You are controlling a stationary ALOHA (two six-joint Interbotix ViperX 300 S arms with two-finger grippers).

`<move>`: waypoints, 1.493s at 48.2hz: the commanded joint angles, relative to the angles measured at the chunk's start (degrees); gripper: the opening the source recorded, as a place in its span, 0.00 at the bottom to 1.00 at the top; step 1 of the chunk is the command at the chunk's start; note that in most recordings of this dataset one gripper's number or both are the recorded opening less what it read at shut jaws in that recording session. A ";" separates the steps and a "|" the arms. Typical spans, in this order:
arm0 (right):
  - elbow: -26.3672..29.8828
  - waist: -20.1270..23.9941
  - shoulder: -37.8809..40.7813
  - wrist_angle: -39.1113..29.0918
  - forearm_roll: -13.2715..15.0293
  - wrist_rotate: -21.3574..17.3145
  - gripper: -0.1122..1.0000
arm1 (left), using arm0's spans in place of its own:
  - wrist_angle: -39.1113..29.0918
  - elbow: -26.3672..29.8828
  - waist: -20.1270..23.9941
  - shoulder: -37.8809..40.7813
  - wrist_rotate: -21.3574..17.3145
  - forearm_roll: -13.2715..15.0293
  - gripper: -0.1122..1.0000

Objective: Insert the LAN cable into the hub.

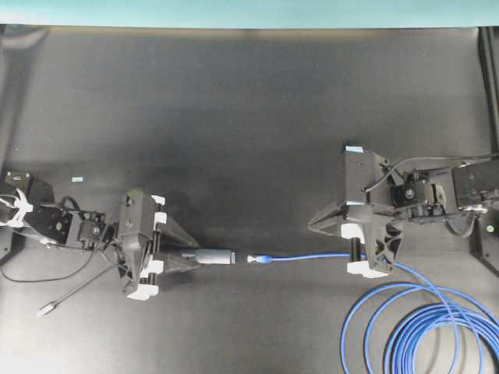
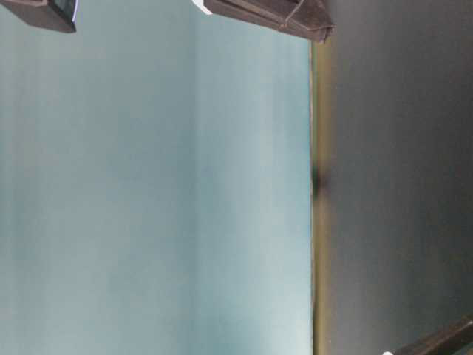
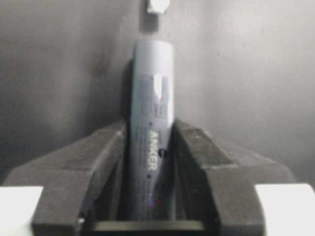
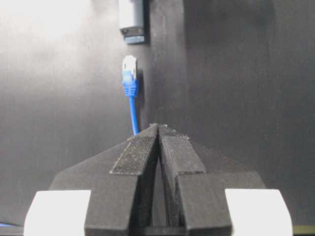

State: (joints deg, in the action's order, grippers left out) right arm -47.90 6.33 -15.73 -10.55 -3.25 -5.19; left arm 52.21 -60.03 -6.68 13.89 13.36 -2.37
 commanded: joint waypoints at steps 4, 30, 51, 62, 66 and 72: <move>-0.62 1.23 0.44 3.34 -0.09 -0.35 0.11 | -3.43 1.76 0.00 -4.22 1.14 -0.18 0.36; -0.79 3.52 14.85 21.62 -0.09 -0.35 0.59 | -67.06 21.45 1.23 -20.48 -4.83 -0.26 0.36; 1.49 4.22 25.40 31.90 -0.09 0.18 0.67 | -71.37 24.43 1.14 -19.34 -4.66 -0.18 0.36; 1.93 4.31 27.86 32.26 -0.09 0.18 0.66 | -71.46 24.43 0.79 -19.34 -4.13 -0.26 0.36; 1.93 4.31 28.48 31.99 -0.09 0.18 0.65 | -71.46 24.43 0.62 -19.34 -4.13 -0.26 0.36; 1.67 4.39 29.09 31.90 -0.09 -0.18 0.56 | -71.37 24.35 0.53 -19.34 -4.04 -0.26 0.36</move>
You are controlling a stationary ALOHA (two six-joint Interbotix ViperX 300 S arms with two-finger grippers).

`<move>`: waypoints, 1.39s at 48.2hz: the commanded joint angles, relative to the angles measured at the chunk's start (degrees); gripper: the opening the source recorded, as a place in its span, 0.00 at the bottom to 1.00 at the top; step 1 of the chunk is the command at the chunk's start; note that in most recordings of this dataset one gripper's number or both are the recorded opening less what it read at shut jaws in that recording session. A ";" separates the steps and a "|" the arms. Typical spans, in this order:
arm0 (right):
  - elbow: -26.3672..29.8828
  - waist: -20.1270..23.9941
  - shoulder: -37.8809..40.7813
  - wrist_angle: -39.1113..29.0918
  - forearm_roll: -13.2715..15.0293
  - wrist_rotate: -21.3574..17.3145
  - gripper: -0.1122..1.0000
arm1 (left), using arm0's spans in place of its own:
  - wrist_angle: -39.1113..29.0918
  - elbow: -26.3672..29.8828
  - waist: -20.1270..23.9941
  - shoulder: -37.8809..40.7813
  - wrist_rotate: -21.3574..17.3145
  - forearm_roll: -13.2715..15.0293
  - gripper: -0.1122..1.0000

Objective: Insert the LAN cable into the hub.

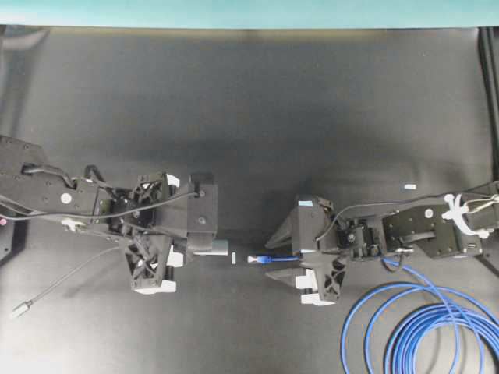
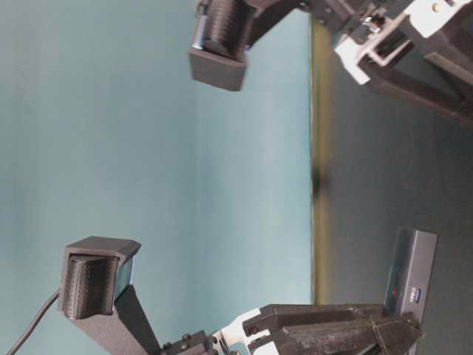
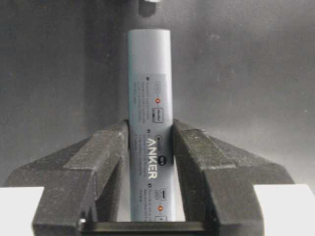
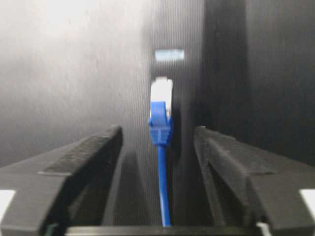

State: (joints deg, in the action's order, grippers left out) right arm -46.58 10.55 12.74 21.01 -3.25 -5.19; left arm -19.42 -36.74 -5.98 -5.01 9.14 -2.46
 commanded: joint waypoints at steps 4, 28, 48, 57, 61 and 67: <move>0.44 0.26 1.14 1.14 -0.09 -0.18 0.47 | 0.18 1.14 -0.26 -0.44 0.18 -0.09 0.36; -2.11 1.41 -2.11 7.82 -5.19 -1.49 0.22 | -1.93 3.08 -0.79 -0.70 -0.35 -0.18 0.36; -2.55 1.49 -6.42 11.95 -5.19 -1.41 0.22 | -12.04 10.63 -0.44 3.69 -7.91 -0.18 0.36; -2.20 1.49 -6.42 11.78 -5.19 -1.41 0.22 | -14.24 12.30 -0.18 4.75 -8.17 -0.18 0.36; -2.11 1.76 -6.33 11.69 -5.19 -1.41 0.22 | -14.15 12.66 0.09 4.83 -8.09 -0.18 0.36; -2.02 2.11 -6.33 11.16 -5.19 -1.49 0.22 | -14.15 13.18 0.18 5.19 -8.17 -0.18 0.36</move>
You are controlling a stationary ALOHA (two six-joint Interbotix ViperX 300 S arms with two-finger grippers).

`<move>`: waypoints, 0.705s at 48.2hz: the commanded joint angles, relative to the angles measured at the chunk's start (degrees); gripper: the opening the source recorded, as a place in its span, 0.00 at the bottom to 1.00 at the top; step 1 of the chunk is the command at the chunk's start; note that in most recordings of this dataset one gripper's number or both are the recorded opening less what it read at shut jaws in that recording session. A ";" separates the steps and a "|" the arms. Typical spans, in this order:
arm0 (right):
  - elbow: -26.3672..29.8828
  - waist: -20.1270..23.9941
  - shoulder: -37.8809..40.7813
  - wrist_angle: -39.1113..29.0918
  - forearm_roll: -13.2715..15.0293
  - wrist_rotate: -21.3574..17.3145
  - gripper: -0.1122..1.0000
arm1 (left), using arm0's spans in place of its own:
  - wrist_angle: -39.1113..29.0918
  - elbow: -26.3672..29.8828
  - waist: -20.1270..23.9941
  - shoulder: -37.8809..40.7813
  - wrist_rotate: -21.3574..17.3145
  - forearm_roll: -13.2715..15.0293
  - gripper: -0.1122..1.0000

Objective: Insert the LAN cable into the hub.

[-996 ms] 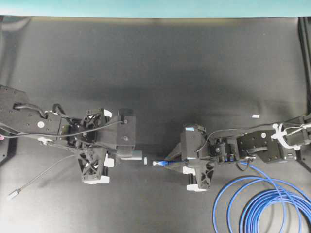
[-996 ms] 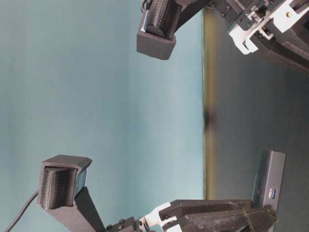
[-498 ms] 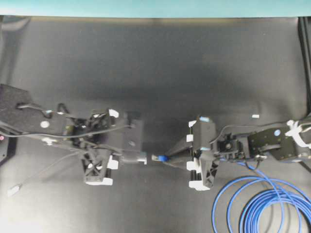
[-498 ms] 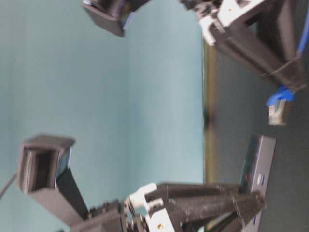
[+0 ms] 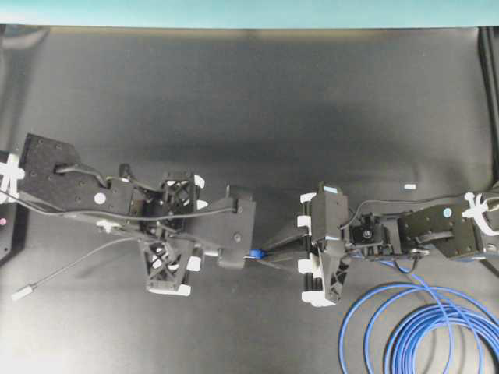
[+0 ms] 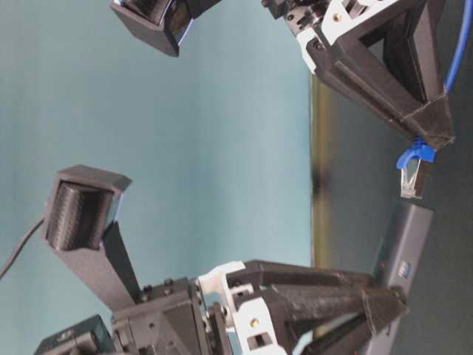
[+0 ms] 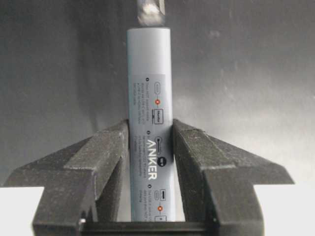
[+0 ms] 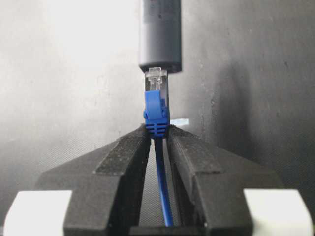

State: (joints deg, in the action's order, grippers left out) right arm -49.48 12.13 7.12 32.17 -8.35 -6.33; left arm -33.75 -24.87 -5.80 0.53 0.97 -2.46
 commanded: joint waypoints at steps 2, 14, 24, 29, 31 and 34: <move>0.88 0.53 -0.62 -0.09 -0.09 -0.26 0.22 | 0.18 1.49 0.00 -0.26 -0.09 -0.18 0.36; 1.05 0.53 -0.62 -0.18 -0.18 -0.26 0.22 | 0.00 1.85 -0.35 0.09 -0.26 -0.26 0.36; 1.05 0.26 -0.62 -1.05 -0.18 -0.09 0.22 | -0.18 1.93 -0.88 0.26 -0.26 -0.26 0.36; 1.23 0.09 -0.62 -1.32 -0.18 0.00 0.22 | -0.18 2.29 -0.88 0.35 -0.26 -0.18 0.36; 1.23 0.09 -0.53 -1.58 -0.18 0.00 0.22 | -0.26 2.46 -0.88 0.44 -0.26 -0.18 0.36; 1.32 0.00 -0.62 -1.76 -0.18 -0.09 0.22 | -0.44 2.64 -0.97 0.53 -0.35 -0.18 0.36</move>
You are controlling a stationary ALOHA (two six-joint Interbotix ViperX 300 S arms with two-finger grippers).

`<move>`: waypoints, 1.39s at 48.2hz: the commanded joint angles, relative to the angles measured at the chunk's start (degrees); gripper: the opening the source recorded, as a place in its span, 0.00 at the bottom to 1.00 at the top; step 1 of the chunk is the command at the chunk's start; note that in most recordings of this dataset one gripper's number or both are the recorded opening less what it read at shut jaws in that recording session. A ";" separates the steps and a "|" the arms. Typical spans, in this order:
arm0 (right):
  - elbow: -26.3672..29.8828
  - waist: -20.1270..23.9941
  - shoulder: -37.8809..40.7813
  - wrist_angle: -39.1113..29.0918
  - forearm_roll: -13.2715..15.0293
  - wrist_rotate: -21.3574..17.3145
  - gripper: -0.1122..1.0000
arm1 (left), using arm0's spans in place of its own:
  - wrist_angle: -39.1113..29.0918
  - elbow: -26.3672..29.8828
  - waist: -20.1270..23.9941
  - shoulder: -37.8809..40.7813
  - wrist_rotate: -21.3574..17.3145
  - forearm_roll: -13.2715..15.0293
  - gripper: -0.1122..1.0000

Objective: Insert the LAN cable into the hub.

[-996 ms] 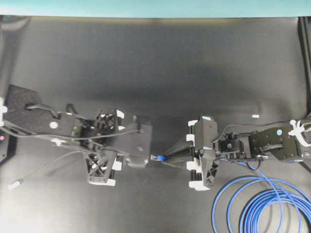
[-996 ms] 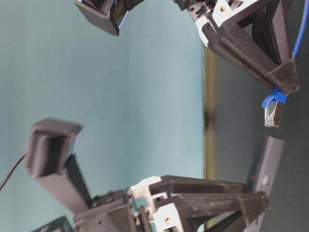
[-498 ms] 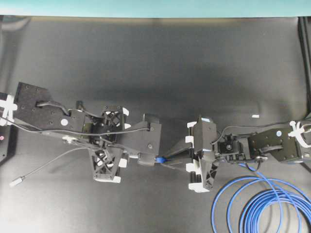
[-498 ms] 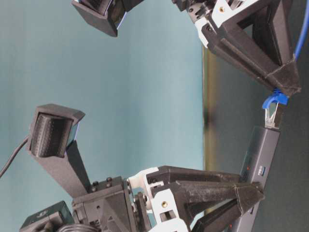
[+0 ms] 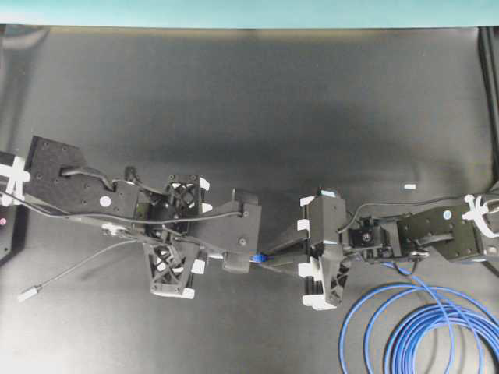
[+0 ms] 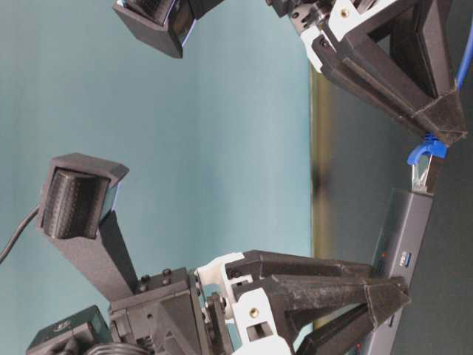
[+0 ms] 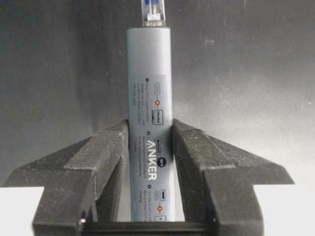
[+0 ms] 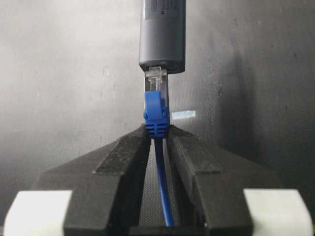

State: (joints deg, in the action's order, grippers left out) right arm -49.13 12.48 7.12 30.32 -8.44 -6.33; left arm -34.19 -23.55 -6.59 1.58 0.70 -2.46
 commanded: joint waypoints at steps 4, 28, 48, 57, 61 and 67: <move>1.14 -0.44 -0.53 -0.18 -0.09 0.00 0.22 | -0.70 1.67 -0.18 -0.09 -0.18 -0.18 0.36; 2.64 -1.05 0.00 -2.64 -0.09 0.00 0.22 | -4.57 5.01 -0.35 2.64 -2.55 -0.26 0.36; 4.92 -1.41 0.97 -2.72 -0.09 0.18 0.22 | -3.08 6.42 -0.09 3.78 -2.46 -0.26 0.36; 5.19 -1.41 1.05 -2.02 -0.09 0.18 0.22 | -0.44 6.42 0.18 3.87 -2.46 -0.35 0.36; 5.19 -1.58 1.05 -1.41 -0.09 0.18 0.22 | 0.88 6.33 0.18 3.78 -2.46 -0.35 0.36; 5.19 -1.85 1.05 0.18 -0.09 0.18 0.22 | 2.99 5.54 0.09 3.87 -2.37 -0.26 0.36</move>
State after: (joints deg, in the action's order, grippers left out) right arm -46.14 11.69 8.88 27.42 -8.44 -6.24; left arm -34.28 -18.81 -6.59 5.89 -1.58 -2.55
